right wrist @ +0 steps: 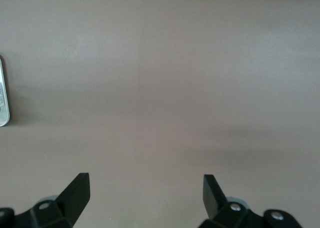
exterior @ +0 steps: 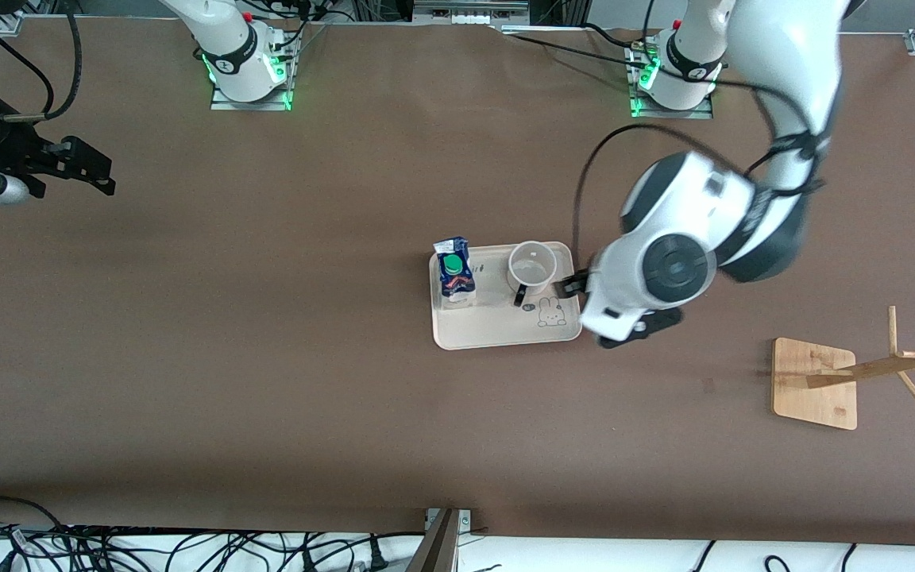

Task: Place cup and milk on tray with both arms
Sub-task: 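Open the left gripper and raise it away from the mug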

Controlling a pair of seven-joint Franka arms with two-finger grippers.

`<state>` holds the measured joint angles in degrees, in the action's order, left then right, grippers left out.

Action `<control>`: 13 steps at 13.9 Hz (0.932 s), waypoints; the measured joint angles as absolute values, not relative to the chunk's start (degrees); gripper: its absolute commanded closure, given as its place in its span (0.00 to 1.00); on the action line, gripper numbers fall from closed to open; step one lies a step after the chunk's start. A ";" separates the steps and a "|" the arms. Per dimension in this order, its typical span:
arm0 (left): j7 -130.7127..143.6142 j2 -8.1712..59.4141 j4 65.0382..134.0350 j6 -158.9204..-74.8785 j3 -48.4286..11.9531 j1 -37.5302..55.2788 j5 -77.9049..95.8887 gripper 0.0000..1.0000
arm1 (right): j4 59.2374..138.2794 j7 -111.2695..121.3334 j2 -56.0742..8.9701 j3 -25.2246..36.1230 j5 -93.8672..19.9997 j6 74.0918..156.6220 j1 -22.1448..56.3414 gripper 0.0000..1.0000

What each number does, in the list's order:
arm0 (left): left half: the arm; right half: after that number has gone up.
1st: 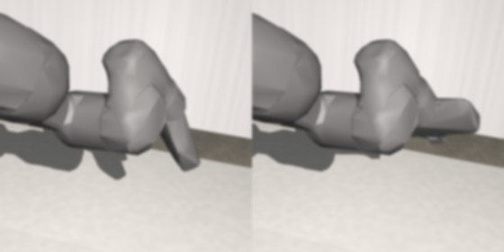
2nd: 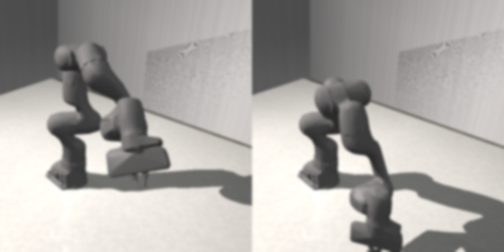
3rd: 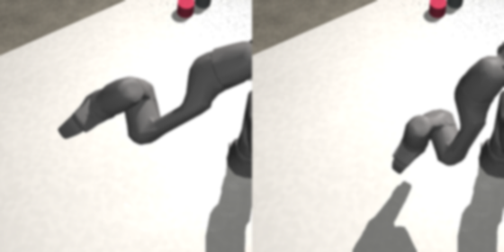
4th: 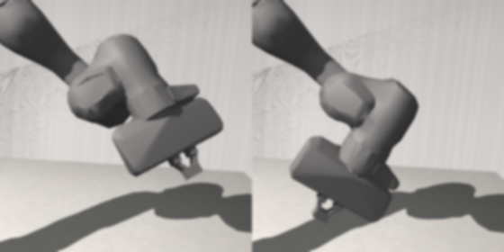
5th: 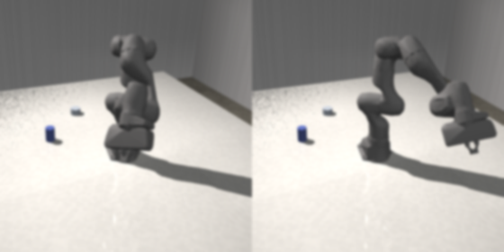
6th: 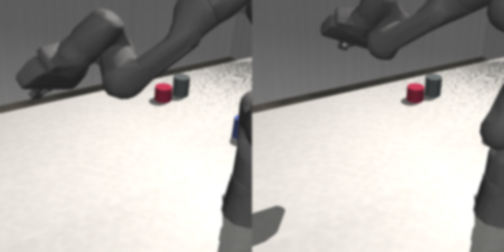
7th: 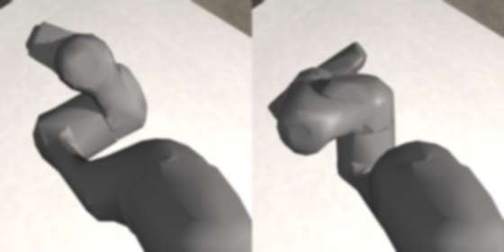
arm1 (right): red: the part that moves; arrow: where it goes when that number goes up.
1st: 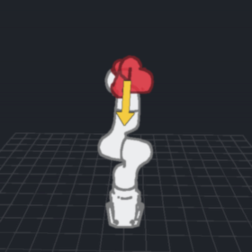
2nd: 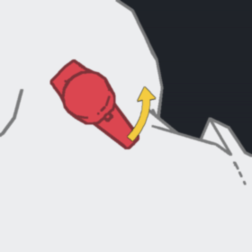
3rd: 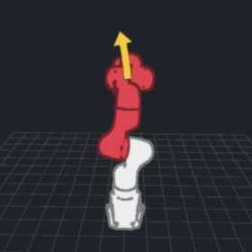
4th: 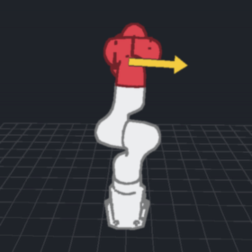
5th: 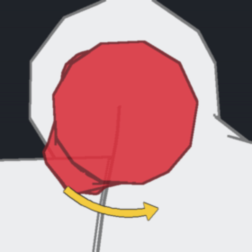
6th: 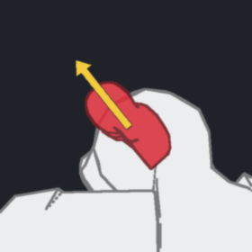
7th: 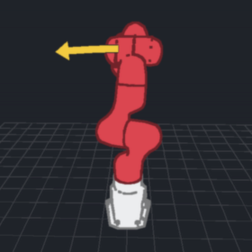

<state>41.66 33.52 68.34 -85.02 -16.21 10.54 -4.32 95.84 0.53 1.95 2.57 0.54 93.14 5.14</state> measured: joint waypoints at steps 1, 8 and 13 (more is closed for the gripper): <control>35.46 30.63 68.37 -82.98 -16.14 9.36 -7.08 0.00 | 95.84 0.53 1.95 2.56 0.53 93.13 5.15 0.00; 6.46 16.26 70.04 -81.03 -12.40 0.52 -8.41 0.00 | 95.83 0.53 1.94 2.57 0.53 93.08 5.14 0.00; -11.92 3.81 86.99 -89.44 0.05 0.26 -1.28 0.00 | 95.83 0.53 1.93 2.57 0.53 93.07 5.14 0.00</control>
